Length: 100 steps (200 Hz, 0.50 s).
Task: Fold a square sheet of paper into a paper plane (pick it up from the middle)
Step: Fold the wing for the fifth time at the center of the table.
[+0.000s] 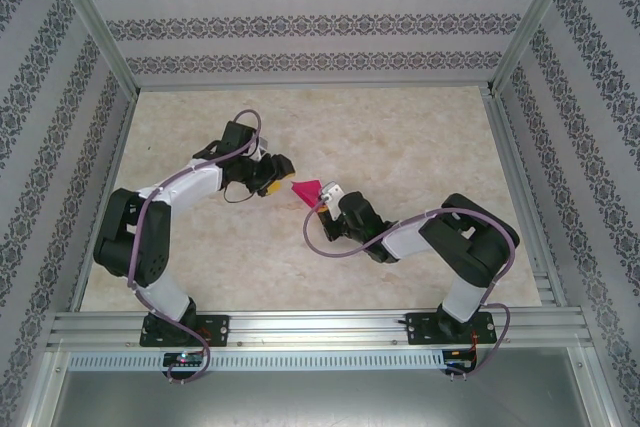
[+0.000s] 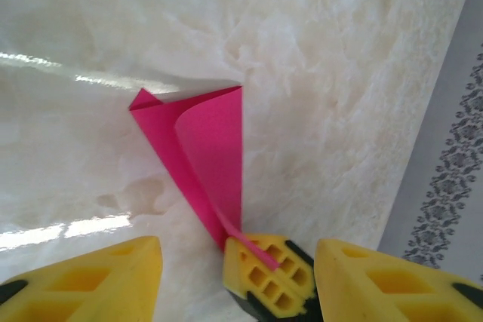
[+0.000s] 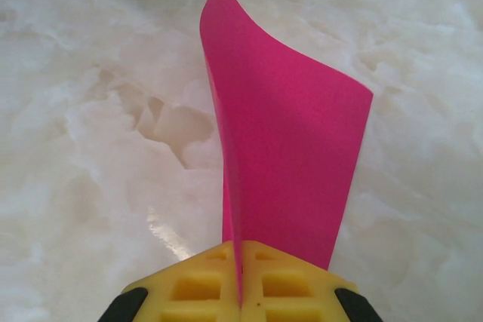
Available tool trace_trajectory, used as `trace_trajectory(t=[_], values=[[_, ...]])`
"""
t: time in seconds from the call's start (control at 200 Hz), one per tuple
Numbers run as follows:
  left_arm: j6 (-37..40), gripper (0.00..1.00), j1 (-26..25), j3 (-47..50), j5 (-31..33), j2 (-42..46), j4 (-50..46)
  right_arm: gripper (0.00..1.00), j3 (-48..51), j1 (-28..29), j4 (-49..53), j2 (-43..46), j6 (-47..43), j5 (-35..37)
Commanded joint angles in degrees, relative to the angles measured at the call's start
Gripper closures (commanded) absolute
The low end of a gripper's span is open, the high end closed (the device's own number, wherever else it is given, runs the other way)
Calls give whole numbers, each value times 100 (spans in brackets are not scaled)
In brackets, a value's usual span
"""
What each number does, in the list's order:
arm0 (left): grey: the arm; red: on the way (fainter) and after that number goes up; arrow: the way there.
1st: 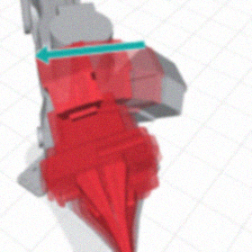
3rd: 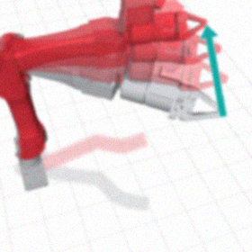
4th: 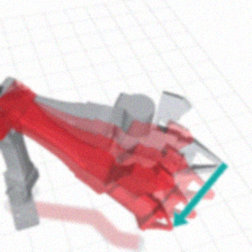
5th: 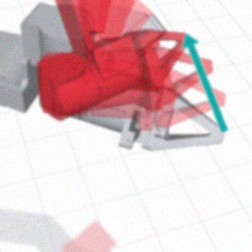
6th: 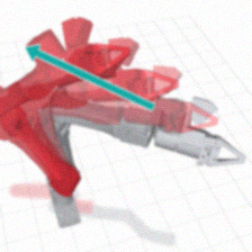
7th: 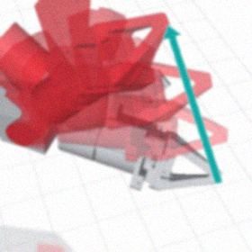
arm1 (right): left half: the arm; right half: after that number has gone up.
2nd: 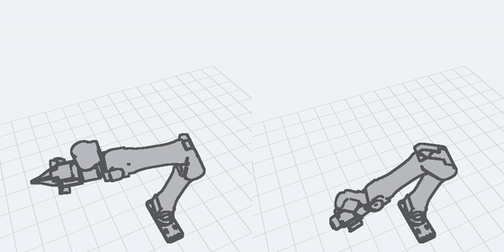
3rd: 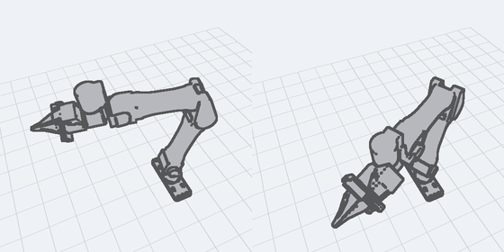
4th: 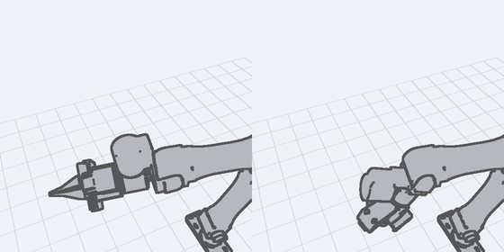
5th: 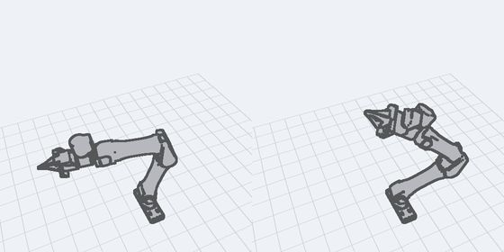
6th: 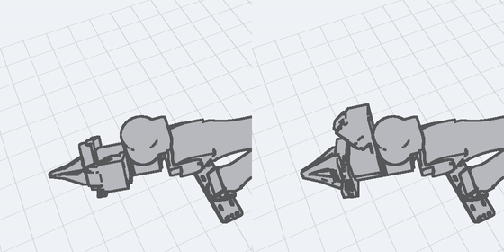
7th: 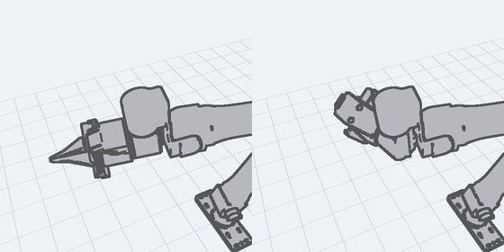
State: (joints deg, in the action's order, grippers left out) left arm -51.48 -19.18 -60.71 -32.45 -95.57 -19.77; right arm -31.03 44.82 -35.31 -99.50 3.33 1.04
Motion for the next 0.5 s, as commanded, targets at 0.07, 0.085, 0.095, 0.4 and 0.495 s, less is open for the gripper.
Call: trace_trajectory(t=[0.07,0.085,0.095,0.4,0.495], values=[[86,56,8,757,-158,198,1086,100,-237,-220,-59,-150,1217,-935],[82,57,3,802,-177,205,1158,100,-246,-233,-81,-163,1296,-971],[78,57,-2,847,-192,212,1203,100,-246,-236,-88,-169,1335,-995],[-11,62,-280,1328,-541,18,2215,100,-426,-578,159,-289,2284,-1695],[-3,62,-356,1316,-602,-64,2340,100,-496,-654,286,-345,2467,-1901]])
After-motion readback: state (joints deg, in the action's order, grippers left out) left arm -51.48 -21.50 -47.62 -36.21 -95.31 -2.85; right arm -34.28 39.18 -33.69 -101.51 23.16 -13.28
